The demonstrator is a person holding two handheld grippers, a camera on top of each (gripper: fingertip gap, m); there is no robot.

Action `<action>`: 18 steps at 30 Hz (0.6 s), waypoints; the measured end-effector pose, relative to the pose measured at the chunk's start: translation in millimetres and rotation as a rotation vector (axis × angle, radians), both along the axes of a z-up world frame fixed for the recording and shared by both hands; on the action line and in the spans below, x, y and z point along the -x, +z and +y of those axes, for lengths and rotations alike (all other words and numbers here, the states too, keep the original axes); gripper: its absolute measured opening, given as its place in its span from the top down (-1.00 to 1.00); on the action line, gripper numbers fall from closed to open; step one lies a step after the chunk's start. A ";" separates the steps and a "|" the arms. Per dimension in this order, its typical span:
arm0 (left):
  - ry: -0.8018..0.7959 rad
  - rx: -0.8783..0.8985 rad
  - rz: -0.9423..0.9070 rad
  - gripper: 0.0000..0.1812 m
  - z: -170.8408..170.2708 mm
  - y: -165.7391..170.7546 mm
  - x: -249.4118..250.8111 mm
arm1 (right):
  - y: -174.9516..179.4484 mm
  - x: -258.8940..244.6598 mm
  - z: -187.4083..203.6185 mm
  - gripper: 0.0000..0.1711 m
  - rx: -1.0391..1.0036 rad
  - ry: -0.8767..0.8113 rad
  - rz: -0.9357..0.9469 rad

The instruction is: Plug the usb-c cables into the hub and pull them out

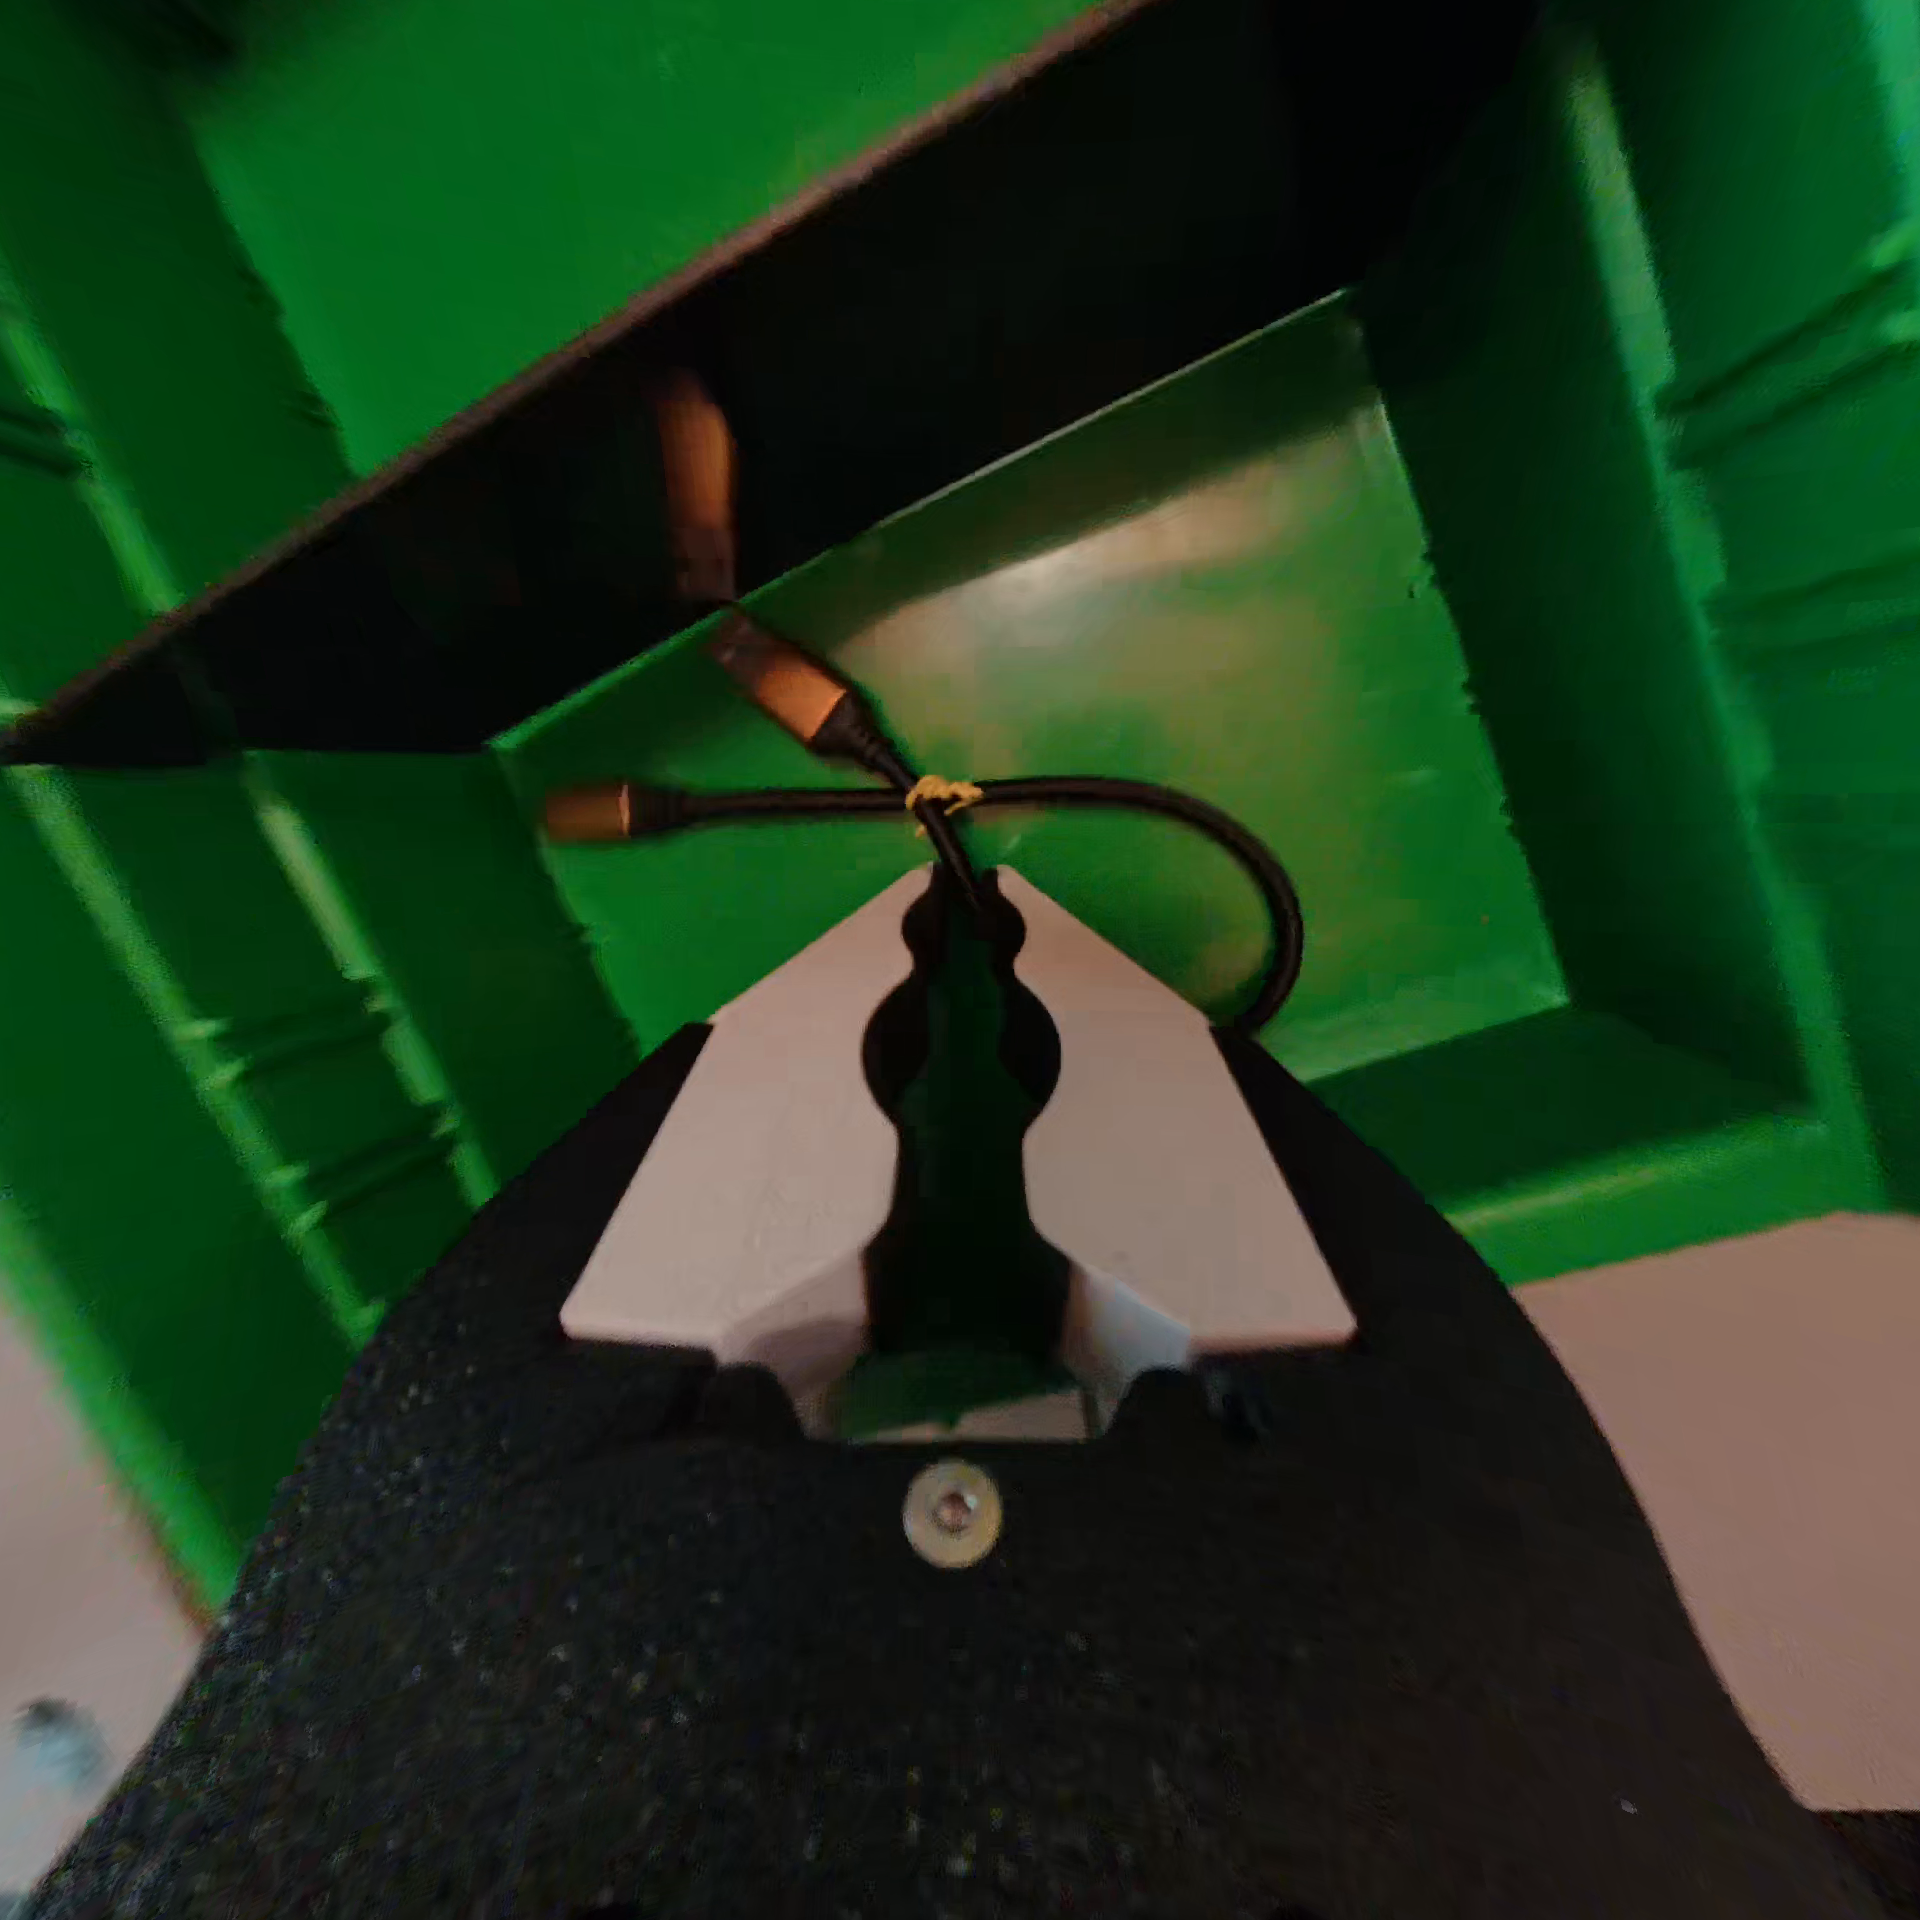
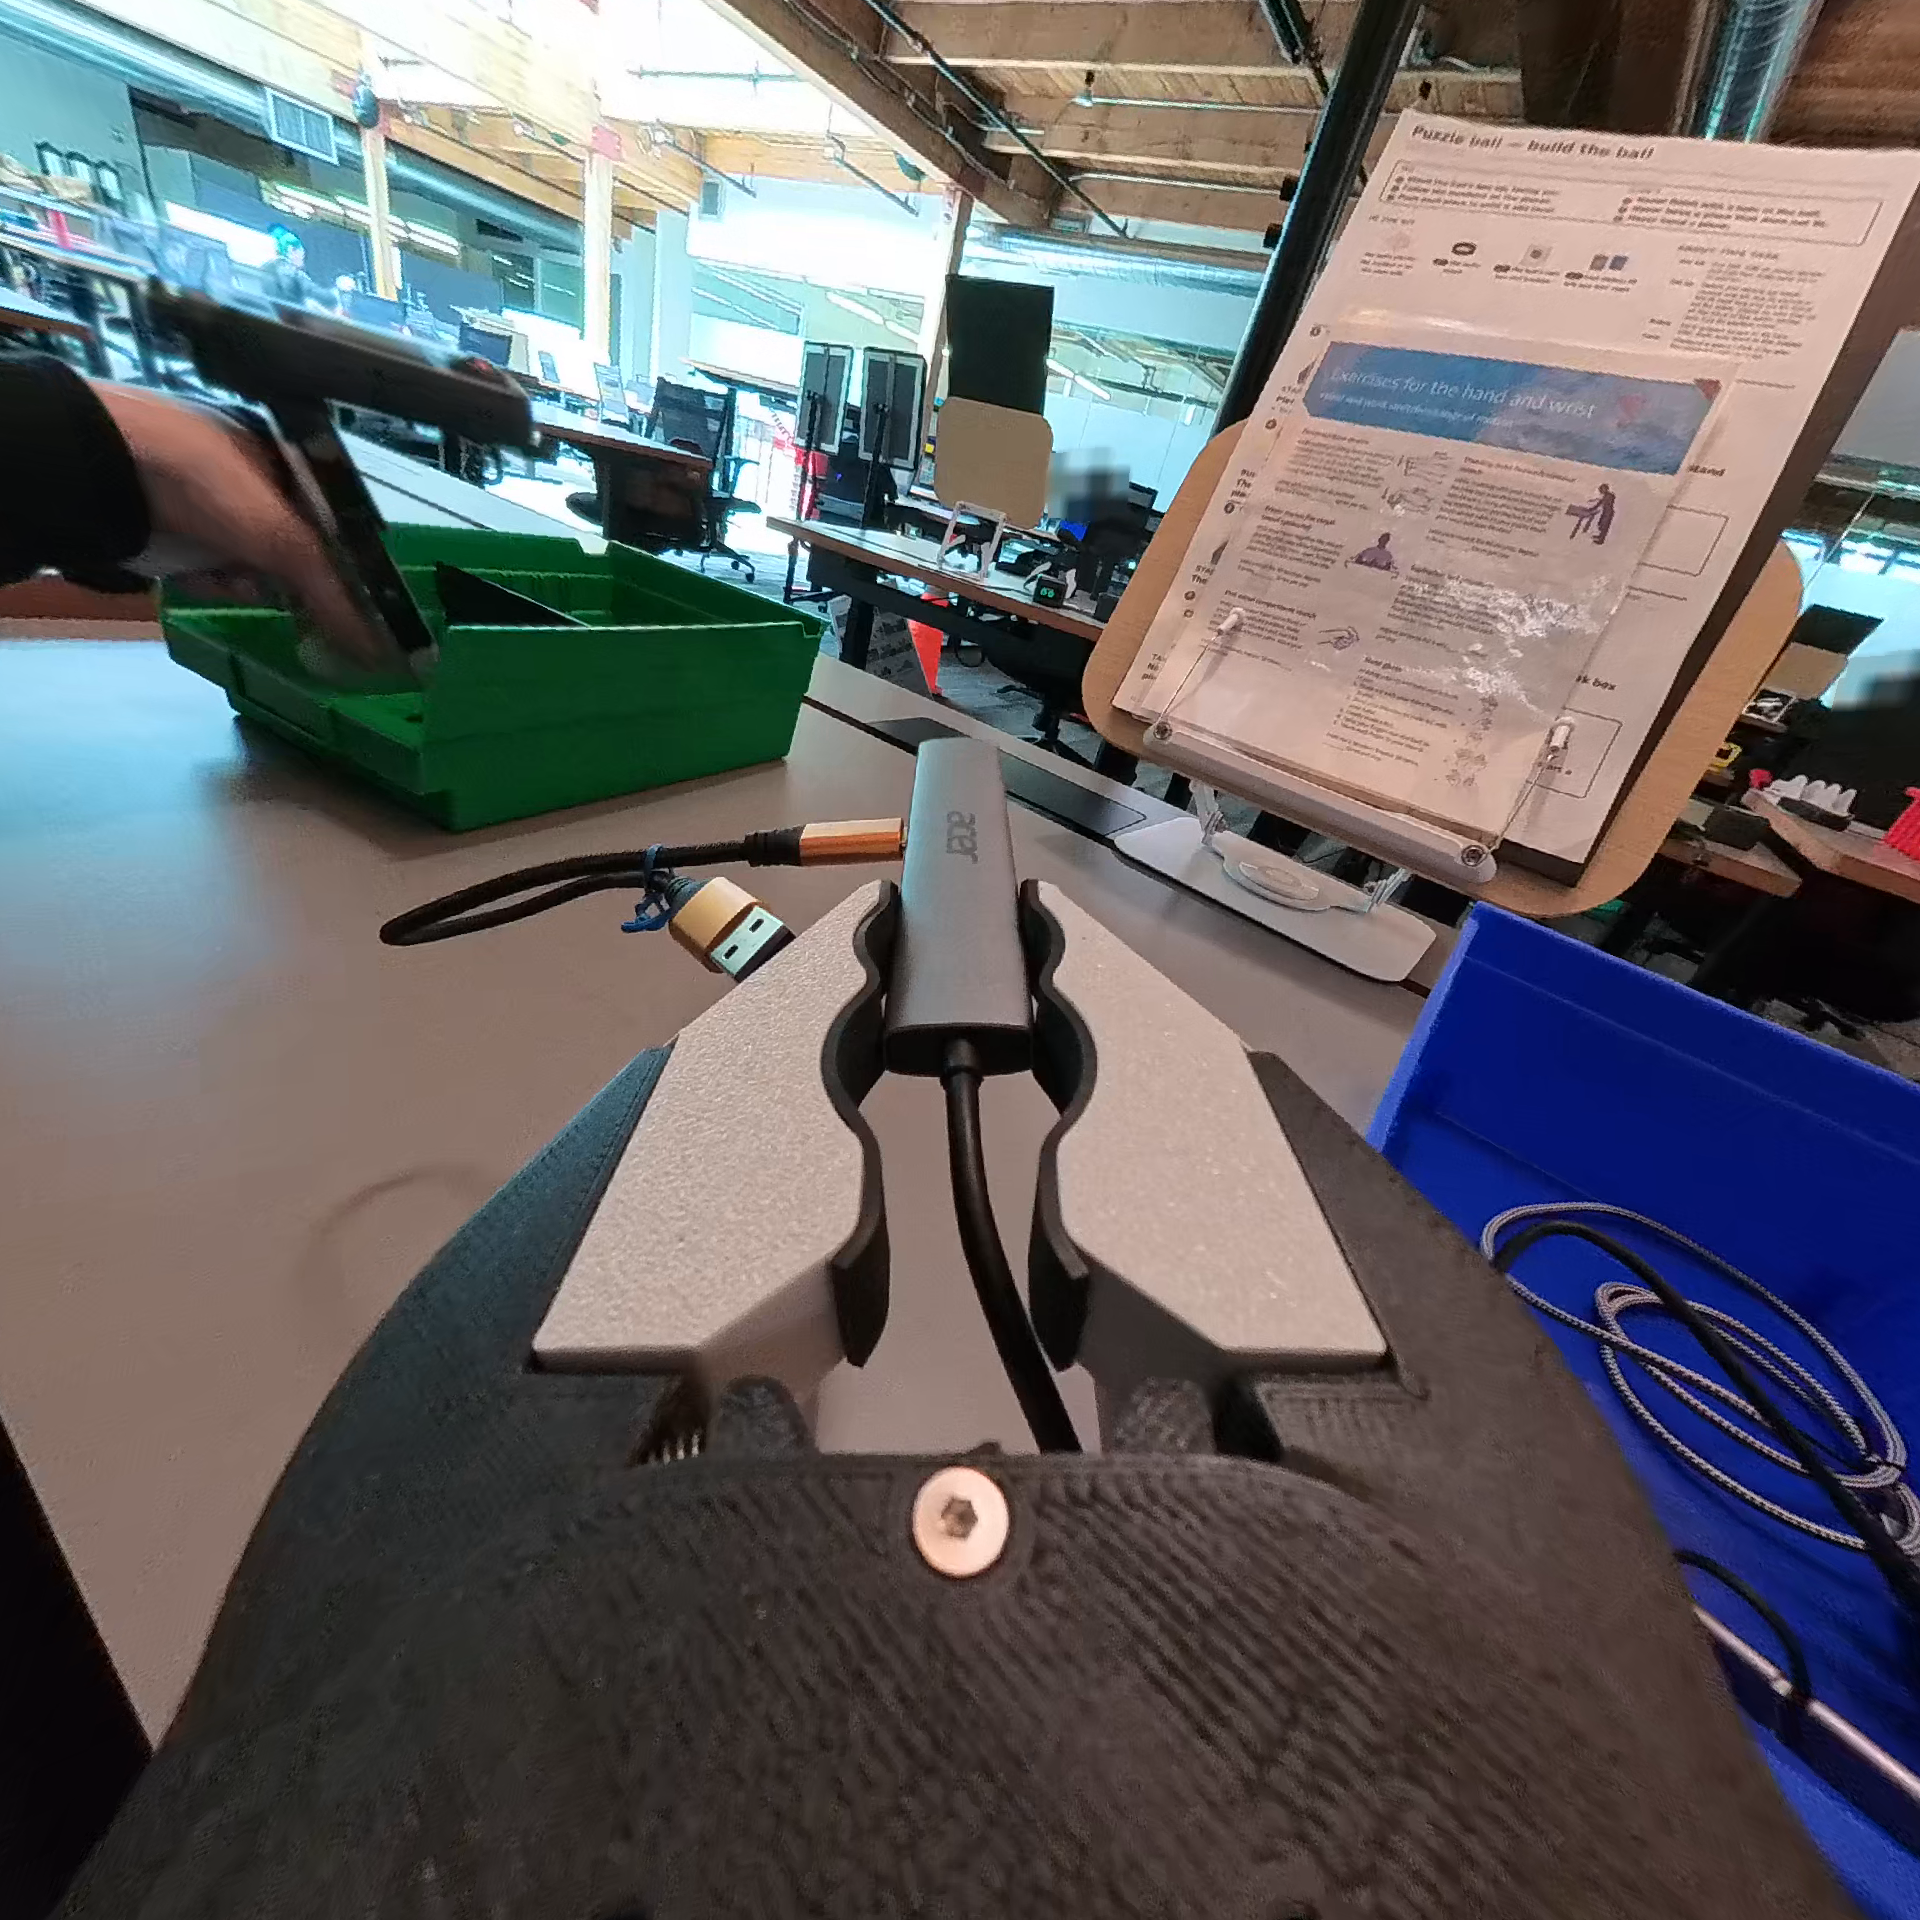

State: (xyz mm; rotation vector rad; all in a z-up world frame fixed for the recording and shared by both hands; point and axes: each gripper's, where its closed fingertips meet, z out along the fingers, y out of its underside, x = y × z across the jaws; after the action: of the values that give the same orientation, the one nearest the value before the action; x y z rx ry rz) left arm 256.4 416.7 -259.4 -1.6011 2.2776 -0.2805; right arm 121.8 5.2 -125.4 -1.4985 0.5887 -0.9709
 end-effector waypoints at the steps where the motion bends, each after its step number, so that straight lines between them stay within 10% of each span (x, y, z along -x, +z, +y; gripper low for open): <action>1: -0.017 -0.023 -0.041 0.97 1.2 10.6 1.0 | 1.3 0.1 -1.3 0.75 -0.001 -0.003 -0.005; 7: -0.177 -0.028 -0.414 0.99 -20.7 119.0 10.3 | 10.7 -0.1 -8.6 0.75 -0.023 -0.016 -0.020; 12: -0.648 0.114 -0.737 0.99 -118.8 202.7 51.0 | 20.7 0.8 -17.7 0.75 -0.053 -0.031 -0.037; 18: -1.281 0.193 -0.547 0.99 -230.3 136.5 124.2 | 29.8 0.9 -35.3 0.75 -0.099 -0.061 -0.050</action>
State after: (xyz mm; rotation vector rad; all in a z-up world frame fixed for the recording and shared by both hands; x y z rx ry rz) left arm 132.2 186.4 -122.9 0.1437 2.4626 -1.0731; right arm 120.9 -30.1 -95.6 -1.3717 0.6412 -1.0091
